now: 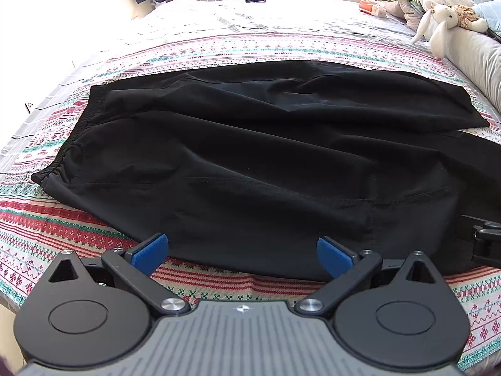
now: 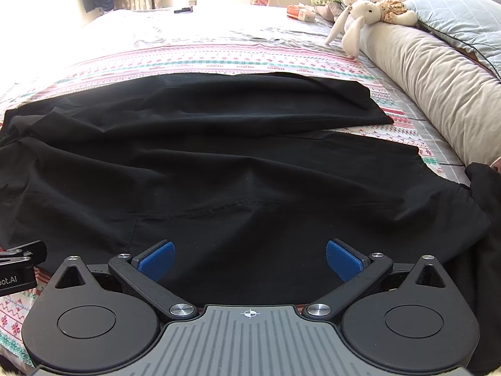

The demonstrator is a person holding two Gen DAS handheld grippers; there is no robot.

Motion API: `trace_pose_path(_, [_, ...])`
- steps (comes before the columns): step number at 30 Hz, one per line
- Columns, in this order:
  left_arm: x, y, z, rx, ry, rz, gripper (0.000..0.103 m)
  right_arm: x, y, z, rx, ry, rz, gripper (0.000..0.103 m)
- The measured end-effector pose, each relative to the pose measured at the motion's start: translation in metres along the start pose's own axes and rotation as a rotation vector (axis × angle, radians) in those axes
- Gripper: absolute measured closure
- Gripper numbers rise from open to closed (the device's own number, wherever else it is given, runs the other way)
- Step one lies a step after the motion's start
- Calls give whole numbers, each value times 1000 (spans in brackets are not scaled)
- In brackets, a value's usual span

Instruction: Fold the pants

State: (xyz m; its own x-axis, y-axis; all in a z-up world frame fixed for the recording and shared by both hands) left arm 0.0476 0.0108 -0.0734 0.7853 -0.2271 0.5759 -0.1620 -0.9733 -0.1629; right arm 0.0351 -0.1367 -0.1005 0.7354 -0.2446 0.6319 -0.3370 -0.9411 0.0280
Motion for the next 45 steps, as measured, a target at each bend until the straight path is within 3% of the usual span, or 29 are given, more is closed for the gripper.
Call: trace_pose_path(45, [2, -9, 0, 9, -4, -1, 0, -3, -1, 6, -7, -12, -8, 0])
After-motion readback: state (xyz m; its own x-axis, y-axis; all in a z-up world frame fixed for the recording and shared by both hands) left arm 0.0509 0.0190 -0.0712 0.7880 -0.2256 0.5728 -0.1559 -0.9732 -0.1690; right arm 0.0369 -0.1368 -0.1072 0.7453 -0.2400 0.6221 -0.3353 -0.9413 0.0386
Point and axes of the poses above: each gripper's, at about its wrist camera, not at the fingertips, and z roughly the way its jaws point, y to its right, x to its top, the point moved 8 cm from there along z, roughly the way its jaws point, and after that the axes turned 5 degrees about z, right-handed, at the moved point
